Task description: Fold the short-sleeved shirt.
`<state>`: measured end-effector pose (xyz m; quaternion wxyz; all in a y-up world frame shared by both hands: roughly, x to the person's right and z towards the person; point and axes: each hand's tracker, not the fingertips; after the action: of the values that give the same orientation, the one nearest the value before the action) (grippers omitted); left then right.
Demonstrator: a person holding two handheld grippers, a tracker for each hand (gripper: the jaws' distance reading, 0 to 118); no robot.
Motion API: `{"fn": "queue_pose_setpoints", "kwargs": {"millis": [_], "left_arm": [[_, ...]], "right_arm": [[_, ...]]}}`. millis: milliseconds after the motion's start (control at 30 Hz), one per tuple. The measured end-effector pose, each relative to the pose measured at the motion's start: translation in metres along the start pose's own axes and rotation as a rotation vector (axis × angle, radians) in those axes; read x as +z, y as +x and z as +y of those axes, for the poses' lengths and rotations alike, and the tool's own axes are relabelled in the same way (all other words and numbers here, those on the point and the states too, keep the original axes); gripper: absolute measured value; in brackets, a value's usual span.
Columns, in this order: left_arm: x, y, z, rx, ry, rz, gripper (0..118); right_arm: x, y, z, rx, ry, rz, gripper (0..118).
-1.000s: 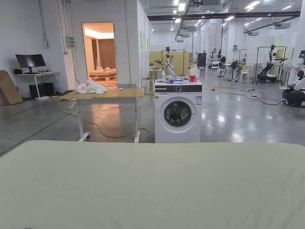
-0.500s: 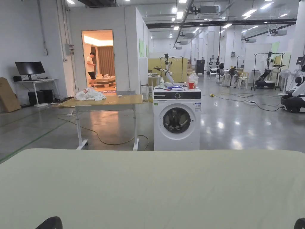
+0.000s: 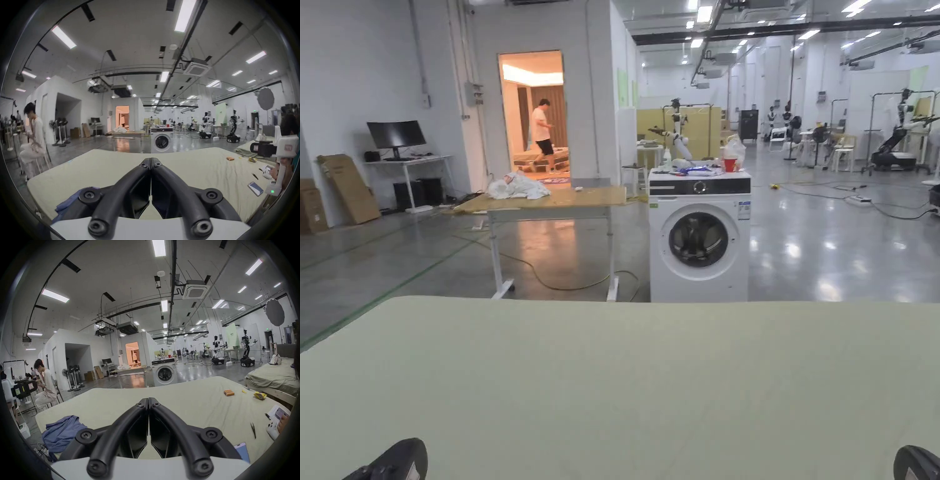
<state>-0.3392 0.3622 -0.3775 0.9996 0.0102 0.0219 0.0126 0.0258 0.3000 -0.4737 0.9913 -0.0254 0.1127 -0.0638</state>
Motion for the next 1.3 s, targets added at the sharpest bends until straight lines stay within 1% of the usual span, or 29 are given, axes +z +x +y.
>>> {"fn": "queue_pose_setpoints", "kwargs": {"millis": [100,167,233,300,367,433,500,567,633,700,733,767,800,867,900,1033,1133,1233,1267,1300], "left_arm": [[0.012,-0.015,0.000,0.028,0.016,0.020,0],[0.022,-0.021,0.000,0.015,0.021,0.073,0],[0.031,-0.027,-0.001,-0.013,0.016,0.135,0],[0.037,-0.036,-0.001,-0.025,0.003,0.190,0],[0.041,-0.045,-0.003,-0.030,-0.022,0.212,0],[0.041,-0.057,-0.006,-0.051,-0.060,0.226,3],[0.035,-0.065,-0.012,-0.066,-0.117,0.232,7],[0.024,-0.077,-0.022,-0.079,-0.165,0.193,18],[0.003,-0.091,-0.033,-0.068,-0.251,0.137,45],[-0.028,-0.116,-0.041,-0.011,-0.367,0.046,70],[-0.046,-0.128,-0.046,0.034,-0.402,0.030,72],[-0.067,-0.139,-0.053,0.070,-0.443,0.051,72],[-0.086,-0.150,-0.061,0.087,-0.456,0.057,80],[-0.130,-0.171,-0.079,0.118,-0.560,0.019,88],[-0.150,-0.178,-0.089,0.128,-0.607,0.013,88],[-0.223,-0.199,-0.143,0.069,-0.784,0.039,88],[-0.257,-0.211,-0.173,0.044,-0.871,0.001,88],[-0.276,-0.212,-0.201,-0.048,-0.965,0.023,87],[-0.282,-0.213,-0.210,-0.067,-0.993,0.071,85],[-0.286,-0.216,-0.215,-0.066,-1.019,0.083,79]], "right_arm": [[-0.010,-0.018,-0.004,0.013,-0.005,0.053,0],[-0.018,-0.033,-0.007,0.038,-0.011,0.105,0],[-0.027,-0.046,-0.009,0.049,-0.021,0.176,0],[-0.035,-0.059,-0.012,0.043,-0.029,0.227,0],[-0.039,-0.066,-0.015,0.022,-0.038,0.261,0],[-0.042,-0.072,-0.019,0.009,-0.051,0.287,0],[-0.041,-0.075,-0.024,0.013,-0.059,0.296,0],[-0.040,-0.076,-0.028,0.025,-0.078,0.301,0],[-0.038,-0.075,-0.032,0.029,-0.099,0.294,0],[-0.036,-0.070,-0.036,0.025,-0.122,0.283,0],[-0.033,-0.068,-0.036,0.019,-0.131,0.274,0],[-0.032,-0.064,-0.038,0.013,-0.144,0.268,0],[-0.031,-0.061,-0.040,0.010,-0.158,0.259,0],[-0.028,-0.054,-0.043,0.005,-0.178,0.222,0],[-0.028,-0.050,-0.045,-0.001,-0.189,0.210,0],[-0.024,-0.035,-0.049,-0.021,-0.224,0.174,0],[-0.017,-0.028,-0.054,-0.005,-0.249,0.133,0],[-0.012,-0.021,-0.060,0.018,-0.277,0.105,0],[-0.011,-0.020,-0.062,0.022,-0.285,0.091,0],[-0.010,-0.018,-0.064,0.019,-0.294,0.074,0]]}}
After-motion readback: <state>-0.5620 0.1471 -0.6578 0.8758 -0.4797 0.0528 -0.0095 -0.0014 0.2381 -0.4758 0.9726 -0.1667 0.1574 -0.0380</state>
